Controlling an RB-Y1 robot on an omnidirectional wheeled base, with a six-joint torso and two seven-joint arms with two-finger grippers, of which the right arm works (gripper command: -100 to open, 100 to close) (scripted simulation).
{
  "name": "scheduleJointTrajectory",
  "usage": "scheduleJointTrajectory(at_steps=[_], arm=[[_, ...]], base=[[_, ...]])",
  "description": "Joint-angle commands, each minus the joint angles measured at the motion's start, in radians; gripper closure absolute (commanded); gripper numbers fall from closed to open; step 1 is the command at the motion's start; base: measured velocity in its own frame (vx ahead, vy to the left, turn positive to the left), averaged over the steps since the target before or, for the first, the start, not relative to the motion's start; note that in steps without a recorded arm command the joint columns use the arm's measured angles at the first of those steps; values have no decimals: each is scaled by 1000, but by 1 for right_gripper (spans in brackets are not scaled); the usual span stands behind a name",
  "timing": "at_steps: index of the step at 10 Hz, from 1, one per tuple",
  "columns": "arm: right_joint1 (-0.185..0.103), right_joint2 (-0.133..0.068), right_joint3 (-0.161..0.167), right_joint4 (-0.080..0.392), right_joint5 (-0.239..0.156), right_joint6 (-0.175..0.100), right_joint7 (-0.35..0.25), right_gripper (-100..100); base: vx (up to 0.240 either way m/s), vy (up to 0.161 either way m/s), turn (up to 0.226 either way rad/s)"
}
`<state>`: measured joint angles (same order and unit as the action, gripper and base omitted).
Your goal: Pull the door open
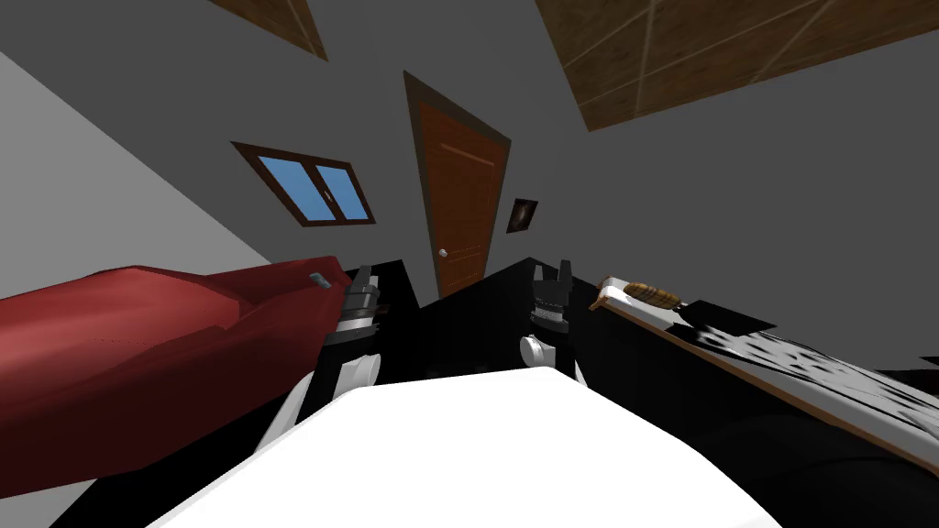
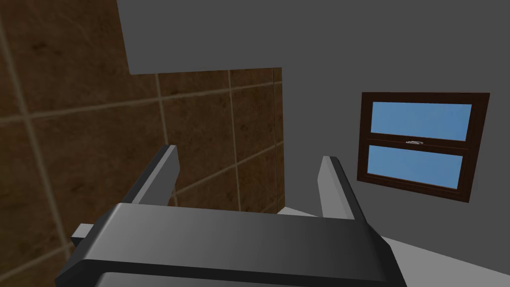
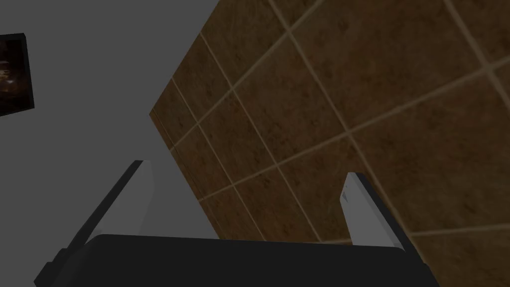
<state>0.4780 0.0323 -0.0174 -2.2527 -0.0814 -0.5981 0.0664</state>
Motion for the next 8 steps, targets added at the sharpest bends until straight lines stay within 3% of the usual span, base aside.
scheduleJointTrajectory(at_steps=[1, 8], arm=[[-15, -10, -1, 36, 11, -5, 26, -100], [-70, -42, -4, 173, 51, -26, 127, -100]], base=[[66, 8, 47], [91, 24, 27]])
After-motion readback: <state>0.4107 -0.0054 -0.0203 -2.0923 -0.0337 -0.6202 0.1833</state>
